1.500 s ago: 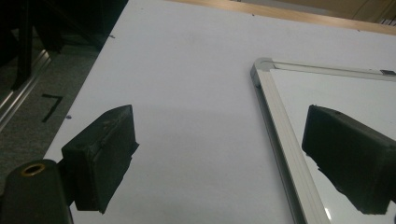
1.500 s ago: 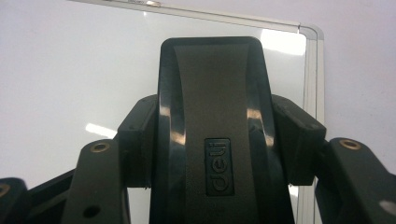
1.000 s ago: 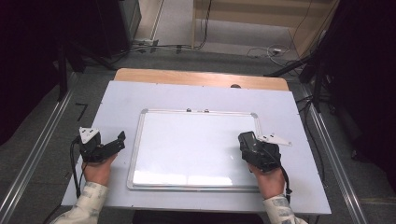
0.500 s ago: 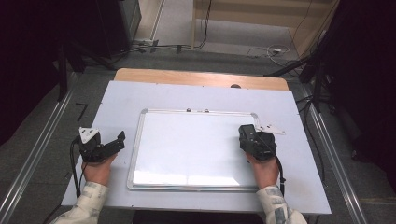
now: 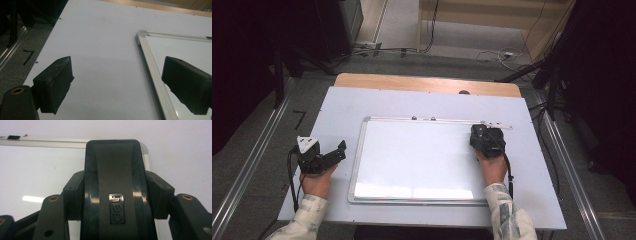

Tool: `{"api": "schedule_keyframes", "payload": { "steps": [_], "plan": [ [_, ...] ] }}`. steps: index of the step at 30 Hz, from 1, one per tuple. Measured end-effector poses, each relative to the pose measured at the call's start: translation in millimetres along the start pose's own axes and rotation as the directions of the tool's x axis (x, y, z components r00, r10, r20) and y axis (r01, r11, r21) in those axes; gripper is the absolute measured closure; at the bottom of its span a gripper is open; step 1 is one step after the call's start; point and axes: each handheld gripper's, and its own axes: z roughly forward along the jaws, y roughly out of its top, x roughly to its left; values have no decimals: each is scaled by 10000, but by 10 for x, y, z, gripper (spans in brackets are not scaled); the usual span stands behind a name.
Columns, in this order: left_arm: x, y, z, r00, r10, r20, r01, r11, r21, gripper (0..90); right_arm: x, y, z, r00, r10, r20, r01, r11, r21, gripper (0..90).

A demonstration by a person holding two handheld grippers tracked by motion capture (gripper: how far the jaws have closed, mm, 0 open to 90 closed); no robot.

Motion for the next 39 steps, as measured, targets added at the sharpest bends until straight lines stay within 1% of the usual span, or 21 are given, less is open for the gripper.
{"api": "schedule_keyframes", "payload": {
  "steps": [1, 3, 8, 11, 14, 15, 21, 24, 25, 30, 33, 37, 39],
  "plan": [
    [0, 0, 3, 10000, -13, -12, 13, 10000, -10, 104, -2, 18, 32, 10000, 88, -20, -88, 10000, 13, 386],
    [3, 1, 3, 10000, -24, -27, 24, 10000, -16, 104, 4, 47, 68, 9999, 56, 124, -56, 10000, 28, 386],
    [3, 3, 5, 10000, -13, -30, 13, 10000, -35, 104, 22, 128, 164, 9995, 45, 314, -50, 9999, 140, 386],
    [8, 4, 3, 10000, -55, -4, 55, 10000, -69, 104, 29, 133, 225, 9989, 78, 459, -91, 9996, 284, 386],
    [12, 4, 0, 10000, -70, 3, 70, 10000, -64, 104, 9, 115, 293, 9987, 131, 491, -156, 9986, 504, 385],
    [12, 5, 0, 10000, -68, 5, 68, 10000, -67, 104, 6, 112, 297, 9986, 196, 484, -217, 9988, 442, 385],
    [3, 3, 3, 10000, -30, -2, 30, 10000, -70, 104, -2, 114, 303, 9989, 116, 444, -135, 9991, 409, 383],
    [6, 4, 0, 10000, -40, 3, 40, 10000, -71, 104, -13, 114, 300, 9994, 143, 324, -157, 9989, 432, 376],
    [7, 5, 0, 10000, -35, -1, 35, 10000, -64, 104, -18, 114, 297, 9995, 195, 257, -205, 9989, 429, 362],
    [5, 3, 6, 10000, 7, -25, -7, 10000, -37, 104, -24, 121, 225, 10000, 91, -39, -90, 9999, 84, 284],
    [0, 5, -1, 10000, -8, -8, 8, 10000, -72, 104, -34, 121, 179, 9998, 31, -186, -31, 10000, 23, 258],
    [3, 4, -4, 10000, -16, -23, 16, 10000, -70, 104, -83, 96, 98, 9987, -33, -518, 23, 9998, -196, 210],
    [4, 4, -5, 10000, -11, -27, 11, 10000, -60, 104, -123, 75, 49, 9969, 89, -780, -111, 9996, -270, 206]
  ]
}}
